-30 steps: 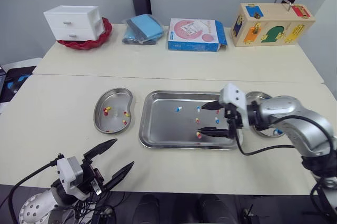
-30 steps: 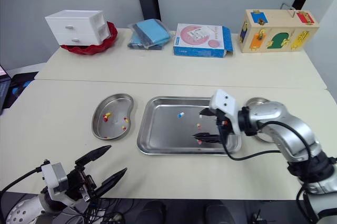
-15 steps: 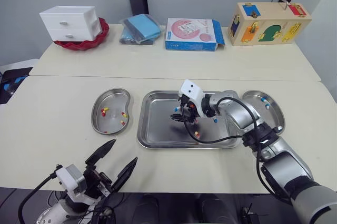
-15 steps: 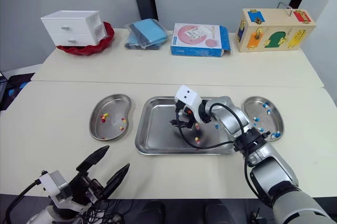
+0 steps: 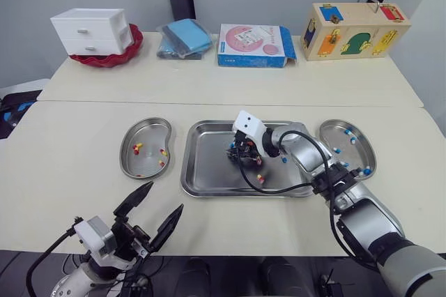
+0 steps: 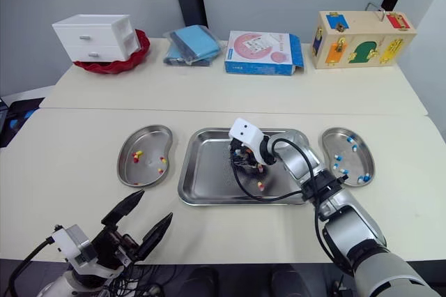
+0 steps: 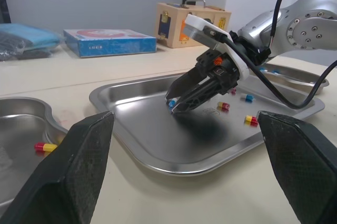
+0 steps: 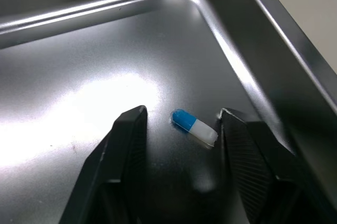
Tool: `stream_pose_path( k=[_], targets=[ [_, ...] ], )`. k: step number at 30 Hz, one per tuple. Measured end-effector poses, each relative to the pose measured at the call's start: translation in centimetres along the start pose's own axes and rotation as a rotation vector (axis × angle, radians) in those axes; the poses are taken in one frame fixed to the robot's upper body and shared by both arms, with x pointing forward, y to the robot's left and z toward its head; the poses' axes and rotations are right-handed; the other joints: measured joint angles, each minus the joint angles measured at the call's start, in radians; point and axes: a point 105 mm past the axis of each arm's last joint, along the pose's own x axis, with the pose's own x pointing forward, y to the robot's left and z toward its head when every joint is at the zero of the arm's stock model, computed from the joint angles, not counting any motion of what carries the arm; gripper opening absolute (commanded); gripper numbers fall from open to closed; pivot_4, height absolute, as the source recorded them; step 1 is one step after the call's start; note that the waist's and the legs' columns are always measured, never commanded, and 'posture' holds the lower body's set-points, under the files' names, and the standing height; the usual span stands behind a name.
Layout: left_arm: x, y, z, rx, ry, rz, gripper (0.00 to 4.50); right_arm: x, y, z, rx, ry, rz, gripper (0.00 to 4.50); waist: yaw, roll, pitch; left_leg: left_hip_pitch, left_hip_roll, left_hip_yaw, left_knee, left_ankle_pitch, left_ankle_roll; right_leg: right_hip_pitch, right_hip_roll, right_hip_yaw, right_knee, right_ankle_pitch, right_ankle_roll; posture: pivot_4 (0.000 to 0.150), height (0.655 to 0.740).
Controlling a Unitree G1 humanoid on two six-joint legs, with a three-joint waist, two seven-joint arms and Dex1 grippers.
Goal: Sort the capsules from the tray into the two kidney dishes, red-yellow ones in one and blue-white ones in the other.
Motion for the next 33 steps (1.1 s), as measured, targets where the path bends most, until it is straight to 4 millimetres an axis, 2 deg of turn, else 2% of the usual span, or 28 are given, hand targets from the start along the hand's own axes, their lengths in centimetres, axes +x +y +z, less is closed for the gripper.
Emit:
stream_pose_path(
  k=[7, 17, 20, 27, 33],
  targets=[
    [-0.4, 0.0, -0.3, 0.006, 0.006, -0.011, 4.50, -0.2, 0.0, -0.1, -0.012, 0.004, 0.005, 0.03, 0.000, 0.000, 0.000, 0.000, 0.000, 0.000, 0.000, 0.000, 0.000, 0.000, 0.000, 0.000, 0.000, 0.000, 0.000, 0.150, 0.7400],
    [-0.3, -0.4, -0.3, 0.002, 0.000, -0.024, 4.50, -0.3, 0.7, 0.0, -0.018, -0.016, 0.049, 0.03, 0.000, 0.000, 0.000, 0.000, 0.000, 0.000, 0.000, 0.000, 0.000, 0.000, 0.000, 0.000, 0.000, 0.000, 0.000, 0.150, 0.7400],
    [-0.3, -0.3, -0.4, 0.000, 0.000, -0.016, 4.50, -0.2, 1.7, 0.9, -0.011, -0.072, 0.092, 0.56, 0.000, 0.000, 0.000, 0.000, 0.000, 0.000, 0.000, 0.000, 0.000, 0.000, 0.000, 0.000, 0.000, 0.000, 0.000, 0.150, 0.7400],
    [-0.3, -0.3, -0.4, 0.002, 0.003, -0.016, 4.50, 0.4, 2.9, 3.8, 0.010, -0.170, 0.095, 2.48, 0.000, 0.000, 0.000, 0.000, 0.000, 0.000, -0.001, 0.000, 0.000, -0.001, 0.000, 0.000, 0.000, 0.000, 0.000, 0.150, 0.7400],
    [-0.3, -0.1, -0.3, 0.007, 0.009, -0.010, 4.50, 2.4, 3.9, 4.0, 0.069, -0.166, 0.095, 2.48, -0.002, 0.001, 0.000, 0.000, 0.000, 0.000, -0.001, 0.000, 0.000, -0.001, 0.000, 0.000, 0.000, 0.000, 0.000, 0.150, 0.7400]
  ],
)
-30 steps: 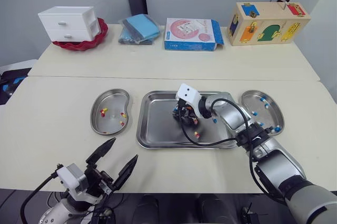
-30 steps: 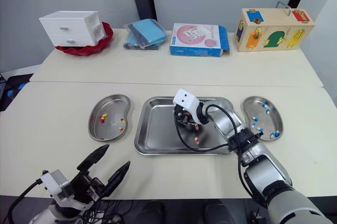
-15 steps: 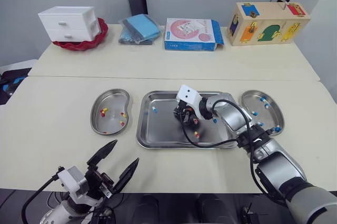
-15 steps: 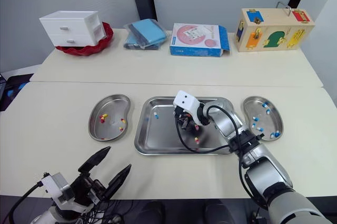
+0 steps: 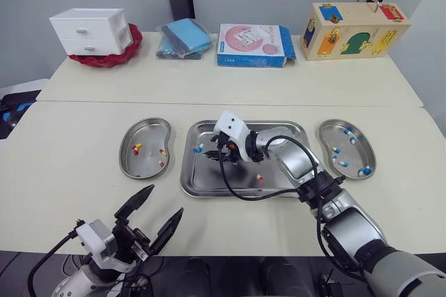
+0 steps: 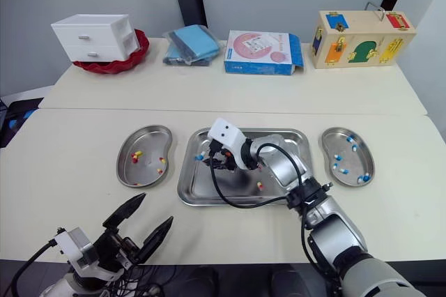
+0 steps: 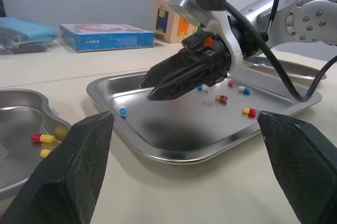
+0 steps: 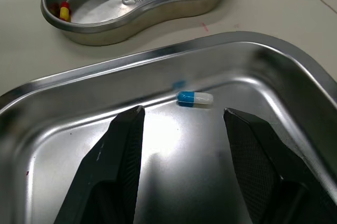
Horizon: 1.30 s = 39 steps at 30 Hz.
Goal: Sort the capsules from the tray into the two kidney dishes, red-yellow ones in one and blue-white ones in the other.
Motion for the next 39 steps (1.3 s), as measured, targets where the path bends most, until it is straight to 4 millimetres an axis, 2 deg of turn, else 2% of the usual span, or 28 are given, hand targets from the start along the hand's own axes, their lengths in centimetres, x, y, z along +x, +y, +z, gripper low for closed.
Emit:
stream_pose_path(
  k=[5, 8, 12, 13, 22, 32, 36, 39],
  targets=[
    [0.1, 0.2, 0.2, 0.010, 0.007, -0.003, 4.50, 1.7, 0.3, 0.0, 0.004, 0.017, -0.001, 2.48, -0.003, 0.000, 0.000, 0.000, 0.000, 0.000, -0.001, 0.000, 0.000, -0.001, 0.000, 0.000, 0.000, 0.000, 0.000, 0.150, 0.7400],
    [0.2, 0.1, 0.6, 0.021, 0.002, -0.002, 4.50, 2.1, 0.1, 0.2, -0.014, 0.018, 0.000, 3.06, -0.003, 0.001, 0.000, 0.000, 0.000, 0.000, -0.001, 0.000, 0.000, -0.001, 0.000, 0.000, 0.000, 0.000, 0.000, 0.150, 0.7400],
    [0.2, 0.1, 0.8, 0.020, 0.005, 0.002, 4.50, 2.5, 0.0, 0.0, -0.013, 0.022, 0.006, 4.39, -0.004, 0.001, 0.000, 0.000, 0.000, 0.000, -0.001, 0.000, 0.000, -0.001, 0.000, 0.000, 0.000, 0.000, 0.000, 0.150, 0.7400],
    [0.2, 0.1, 0.8, 0.018, 0.009, 0.007, 4.50, 2.5, -0.1, 0.0, -0.015, 0.024, 0.006, 4.48, -0.005, 0.001, 0.000, 0.000, 0.000, 0.000, -0.001, 0.000, 0.000, -0.001, 0.000, 0.000, 0.000, 0.000, 0.000, 0.150, 0.7400],
    [0.7, -0.1, 1.5, 0.022, 0.000, 0.017, 4.50, 3.0, -0.3, -0.1, -0.028, 0.043, 0.046, 4.48, -0.011, 0.001, 0.001, 0.000, 0.000, 0.000, -0.002, 0.000, 0.000, -0.001, 0.000, 0.000, 0.000, 0.000, 0.000, 0.150, 0.7400],
    [0.7, 0.1, 1.3, 0.015, 0.018, 0.031, 4.50, 3.1, -0.2, -0.2, -0.115, 0.049, 0.143, 4.48, -0.023, 0.001, 0.001, 0.000, 0.000, 0.000, -0.002, 0.000, 0.000, -0.001, 0.000, 0.000, 0.000, 0.000, 0.000, 0.150, 0.7400],
    [0.7, 0.1, 1.3, 0.014, 0.019, 0.031, 4.50, 3.2, -0.3, -0.1, -0.148, 0.057, 0.143, 3.58, -0.023, 0.002, 0.001, 0.000, 0.000, 0.000, -0.002, 0.000, 0.000, -0.001, 0.000, 0.000, 0.000, 0.000, 0.000, 0.150, 0.7400],
    [0.6, 0.1, 1.3, 0.012, 0.023, 0.033, 4.50, 3.5, -0.2, -0.1, -0.156, 0.052, 0.147, 3.58, -0.023, 0.002, 0.001, 0.000, 0.000, 0.001, -0.002, 0.000, 0.000, -0.001, 0.000, 0.001, 0.000, 0.000, 0.000, 0.150, 0.7400]
  ],
)
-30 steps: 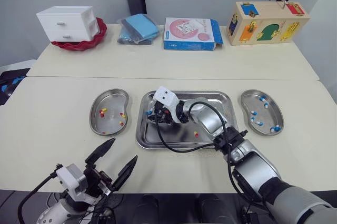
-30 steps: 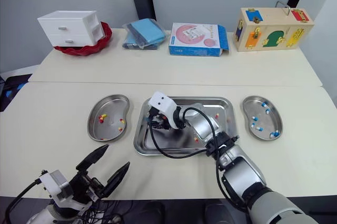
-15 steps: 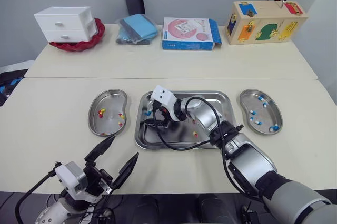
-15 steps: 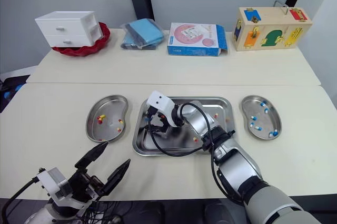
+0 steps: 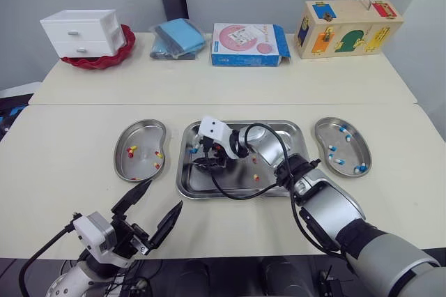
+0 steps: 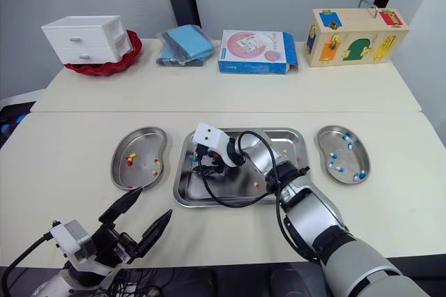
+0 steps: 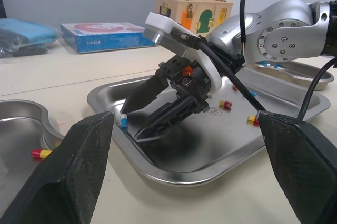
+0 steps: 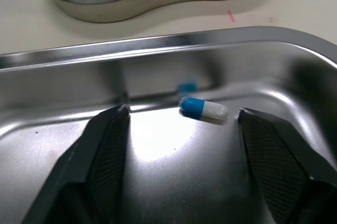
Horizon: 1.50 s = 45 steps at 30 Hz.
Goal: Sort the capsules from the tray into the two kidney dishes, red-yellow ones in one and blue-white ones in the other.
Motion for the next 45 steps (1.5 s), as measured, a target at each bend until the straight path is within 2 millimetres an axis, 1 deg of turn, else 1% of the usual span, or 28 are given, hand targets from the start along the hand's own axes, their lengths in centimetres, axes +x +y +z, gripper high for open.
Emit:
stream_pose_path(
  k=[10, 11, 12, 13, 18, 37, 39, 40, 43, 45],
  targets=[
    [-0.14, -0.04, -0.09, -0.003, 0.006, 0.003, 4.50, 0.29, -0.21, 0.16, -0.007, 0.000, -0.010, 3.58, 0.000, 0.000, 0.000, 0.000, 0.000, 0.000, 0.000, 0.000, 0.000, 0.000, 0.000, 0.000, 0.000, 0.000, 0.000, 0.150, 0.7400],
    [-0.14, -0.04, -0.09, -0.003, 0.006, 0.003, 4.50, 0.29, -0.27, 0.14, -0.004, -0.001, -0.013, 3.21, 0.000, 0.000, 0.000, 0.000, 0.000, 0.000, 0.000, 0.000, 0.000, 0.000, 0.000, 0.000, 0.000, 0.000, 0.000, 0.150, 0.7400],
    [-0.14, -0.04, -0.09, -0.003, 0.006, 0.003, 4.50, 0.28, -0.32, 0.13, 0.000, -0.004, -0.016, 2.98, 0.000, 0.000, 0.000, 0.000, 0.000, 0.000, 0.000, 0.000, 0.000, 0.000, 0.000, 0.000, 0.000, 0.000, 0.000, 0.150, 0.7400],
    [-0.14, -0.03, -0.09, -0.003, 0.006, 0.003, 4.50, 0.26, -0.37, 0.12, 0.001, -0.005, -0.019, 2.58, 0.000, 0.000, 0.000, 0.000, 0.000, 0.000, 0.000, 0.000, 0.000, 0.000, 0.000, 0.000, 0.000, 0.000, 0.000, 0.150, 0.7400],
    [-0.13, -0.01, -0.09, -0.002, 0.008, 0.003, 4.50, 0.20, -0.54, 0.06, 0.001, -0.005, -0.029, 1.28, 0.000, 0.000, 0.000, 0.000, 0.000, 0.000, 0.000, 0.000, 0.000, 0.000, 0.000, 0.000, 0.000, 0.000, 0.000, 0.150, 0.7400],
    [-0.13, -0.02, -0.17, 0.003, 0.015, -0.001, 4.50, 0.07, -0.71, -0.04, -0.030, 0.012, -0.035, 1.28, 0.000, 0.000, 0.000, 0.000, 0.000, 0.000, 0.000, 0.000, 0.000, 0.000, 0.000, 0.000, 0.000, 0.000, 0.000, 0.150, 0.7400],
    [-0.12, 0.00, -0.18, 0.004, 0.017, -0.001, 4.50, 0.01, -0.75, -0.15, -0.048, 0.022, -0.035, 0.86, 0.000, 0.000, 0.000, 0.000, 0.000, 0.000, 0.000, 0.000, 0.000, 0.000, 0.000, 0.000, 0.000, 0.000, 0.000, 0.150, 0.7400],
    [-0.12, 0.01, -0.20, 0.004, 0.019, -0.001, 4.50, -0.01, -0.76, -0.16, -0.056, 0.024, -0.035, 0.76, 0.000, 0.000, 0.000, 0.000, 0.000, 0.000, 0.000, 0.000, 0.000, 0.000, 0.000, 0.000, 0.000, 0.000, 0.000, 0.150, 0.7400],
    [-0.11, 0.04, -0.32, 0.000, 0.028, 0.000, 4.50, -0.06, -0.80, -0.14, -0.067, 0.025, -0.035, 0.01, 0.000, 0.000, 0.000, 0.000, 0.000, 0.000, 0.000, 0.000, 0.000, 0.000, 0.000, 0.000, 0.000, 0.000, 0.000, 0.150, 0.7400],
    [-0.11, 0.06, -0.33, -0.001, 0.030, 0.001, 4.50, -0.05, -0.78, -0.13, -0.068, 0.025, -0.034, 0.01, 0.000, 0.000, 0.000, 0.000, 0.000, 0.000, 0.000, 0.000, 0.000, 0.000, 0.000, 0.000, 0.000, 0.000, 0.000, 0.150, 0.7400]
  ],
)
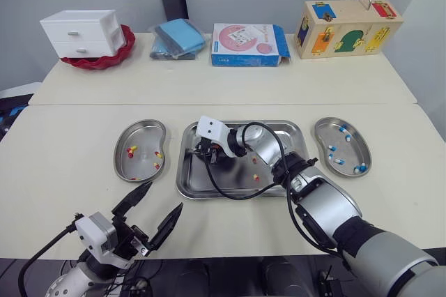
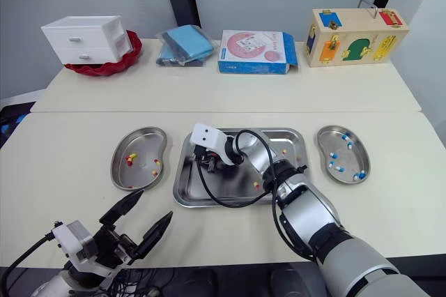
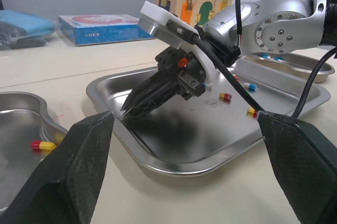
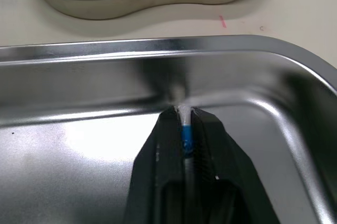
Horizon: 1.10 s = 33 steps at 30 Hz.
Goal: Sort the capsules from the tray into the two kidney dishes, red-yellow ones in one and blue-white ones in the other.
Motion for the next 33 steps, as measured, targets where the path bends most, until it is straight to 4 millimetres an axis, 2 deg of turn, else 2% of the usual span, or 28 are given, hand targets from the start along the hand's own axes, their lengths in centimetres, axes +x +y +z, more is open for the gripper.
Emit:
stream_pose_path(
  k=[6, 8, 11, 13, 18, 21, 23, 25, 29, 33],
  targets=[
    [0.1, 0.0, 0.1, 0.006, -0.006, -0.012, 4.50, -0.2, 0.1, 0.2, 0.004, -0.010, 0.014, 0.01, 0.000, 0.000, 0.000, 0.000, 0.000, 0.000, 0.000, 0.000, 0.000, 0.000, 0.000, 0.000, 0.000, 0.000, 0.000, 0.150, 0.7400],
    [0.1, -0.2, 0.1, 0.007, -0.004, -0.025, 4.50, -0.8, 0.2, 0.5, 0.018, -0.035, 0.025, 0.01, 0.002, 0.000, 0.000, -0.001, 0.000, 0.000, 0.000, 0.000, 0.000, 0.000, 0.000, 0.000, 0.000, 0.000, 0.000, 0.150, 0.7400],
    [0.0, -0.9, 0.2, 0.011, -0.005, -0.077, 4.50, -3.0, 0.3, 0.7, 0.026, -0.082, 0.019, 0.01, 0.007, 0.000, 0.000, -0.002, 0.000, 0.000, 0.000, 0.000, 0.000, 0.000, -0.001, -0.001, -0.001, 0.000, 0.000, 0.150, 0.7400],
    [-0.1, -1.4, 0.3, 0.014, -0.010, -0.127, 4.50, -5.8, 0.5, 0.2, 0.031, -0.107, -0.008, 0.01, 0.018, 0.000, 0.000, -0.002, 0.000, -0.001, 0.000, 0.000, 0.000, 0.000, -0.001, -0.001, -0.002, 0.000, 0.000, 0.150, 0.7400],
    [0.3, -2.9, 0.7, 0.013, -0.044, -0.282, 4.50, -14.8, 1.9, -3.1, 0.153, -0.092, -0.159, 0.01, 0.040, 0.002, 0.001, -0.002, -0.001, 0.000, 0.000, 0.000, 0.000, 0.001, -0.001, 0.000, -0.003, 0.000, 0.000, 0.150, 0.7400],
    [0.8, -4.1, 0.8, 0.010, -0.076, -0.388, 4.50, -19.0, 2.5, -4.5, 0.213, -0.050, -0.256, 0.01, 0.033, 0.002, 0.001, -0.001, -0.001, 0.001, 0.000, 0.000, 0.000, 0.001, 0.000, 0.000, -0.002, 0.000, 0.000, 0.150, 0.7400],
    [1.1, -4.7, 1.0, 0.010, -0.100, -0.436, 4.50, -20.8, 2.9, -5.3, 0.256, -0.035, -0.310, 0.01, 0.030, 0.002, 0.001, -0.001, -0.001, 0.001, 0.000, 0.000, 0.000, 0.002, 0.000, 0.001, -0.003, 0.000, 0.000, 0.150, 0.7400],
    [1.8, -5.3, 1.1, 0.010, -0.130, -0.505, 4.50, -24.1, 3.0, -6.7, 0.343, -0.012, -0.432, 0.01, 0.029, 0.002, 0.001, -0.001, -0.001, 0.001, 0.000, 0.000, 0.000, 0.002, 0.000, 0.001, -0.003, 0.000, 0.000, 0.150, 0.7400],
    [2.4, -5.4, 1.3, 0.023, -0.153, -0.546, 4.50, -28.6, 2.5, -9.2, 0.427, 0.045, -0.646, 0.01, 0.030, 0.002, 0.001, -0.001, -0.001, 0.001, 0.000, 0.000, 0.000, 0.002, 0.000, 0.001, -0.003, 0.000, 0.000, 0.150, 0.7400],
    [2.7, -5.5, 1.3, 0.013, -0.162, -0.566, 4.50, -31.0, 2.7, -11.6, 0.500, 0.097, -0.770, 0.01, 0.028, 0.001, 0.001, 0.000, -0.001, 0.002, 0.000, 0.000, 0.000, 0.002, 0.000, 0.002, -0.003, 0.000, 0.000, 0.150, 0.7400]
  ],
)
